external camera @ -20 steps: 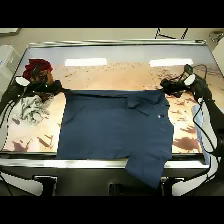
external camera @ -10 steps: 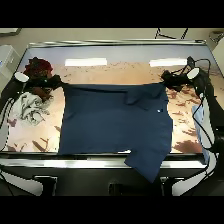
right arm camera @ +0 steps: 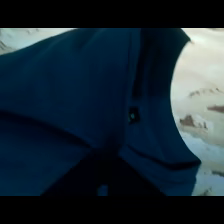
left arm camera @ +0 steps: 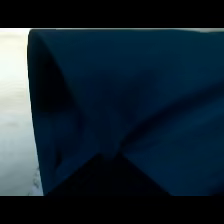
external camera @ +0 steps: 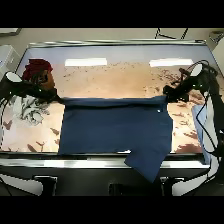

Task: Fold the clothes and pants, and hang the long-sleeved shirts on hangers.

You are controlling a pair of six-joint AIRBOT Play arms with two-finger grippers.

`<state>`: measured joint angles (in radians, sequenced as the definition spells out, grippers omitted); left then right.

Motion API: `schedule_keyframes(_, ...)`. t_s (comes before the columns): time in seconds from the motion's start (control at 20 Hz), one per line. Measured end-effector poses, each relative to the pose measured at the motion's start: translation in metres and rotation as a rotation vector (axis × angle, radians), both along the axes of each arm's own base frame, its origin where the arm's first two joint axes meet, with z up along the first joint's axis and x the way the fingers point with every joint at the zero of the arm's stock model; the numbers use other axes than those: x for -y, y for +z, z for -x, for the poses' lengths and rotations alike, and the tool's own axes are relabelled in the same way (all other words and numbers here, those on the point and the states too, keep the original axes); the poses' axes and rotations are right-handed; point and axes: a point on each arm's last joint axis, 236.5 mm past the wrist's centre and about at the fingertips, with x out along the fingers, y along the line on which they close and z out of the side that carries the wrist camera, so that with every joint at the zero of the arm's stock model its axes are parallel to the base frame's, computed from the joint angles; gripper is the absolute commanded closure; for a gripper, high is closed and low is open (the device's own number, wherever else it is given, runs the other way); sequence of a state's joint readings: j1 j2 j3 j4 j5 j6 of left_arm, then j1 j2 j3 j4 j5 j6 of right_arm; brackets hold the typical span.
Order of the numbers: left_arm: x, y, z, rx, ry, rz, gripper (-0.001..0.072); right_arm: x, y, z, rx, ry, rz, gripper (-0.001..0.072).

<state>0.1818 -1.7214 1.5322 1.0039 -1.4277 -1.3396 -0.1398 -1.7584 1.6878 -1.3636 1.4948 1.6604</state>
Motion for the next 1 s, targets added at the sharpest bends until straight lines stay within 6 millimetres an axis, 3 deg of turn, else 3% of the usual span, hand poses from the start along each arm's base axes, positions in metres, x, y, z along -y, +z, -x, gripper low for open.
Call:
schedule_keyframes(0.15,-0.002,-0.025,0.04,-0.138,-0.037,-0.01,0.0683,0.005,-0.015,0.035,-0.138,0.018,0.022,0.0673)
schedule_keyframes(0.3,0.001,-0.038,0.063,-0.215,-0.055,0.0,0.0683,0.005,-0.025,0.059,-0.237,0.016,0.021,0.0673)
schedule_keyframes(0.55,0.002,-0.039,0.085,-0.281,-0.093,0.026,0.0683,0.011,-0.029,0.076,-0.306,0.028,0.046,0.0671)
schedule_keyframes(0.75,0.005,-0.054,0.097,-0.326,-0.09,0.034,0.068,0.011,-0.034,0.087,-0.347,0.032,0.048,0.067)
schedule_keyframes(0.8,0.005,-0.058,0.1,-0.336,-0.089,0.034,0.0631,0.011,-0.036,0.089,-0.354,0.032,0.047,0.0632)
schedule_keyframes(0.9,0.005,-0.065,0.103,-0.356,-0.081,0.033,0.0216,0.011,-0.04,0.09,-0.356,0.026,0.047,0.0344)
schedule_keyframes(1.0,0.002,-0.064,0.101,-0.358,-0.064,0.036,0.0196,0.008,-0.039,0.089,-0.347,0.023,0.037,0.0191)
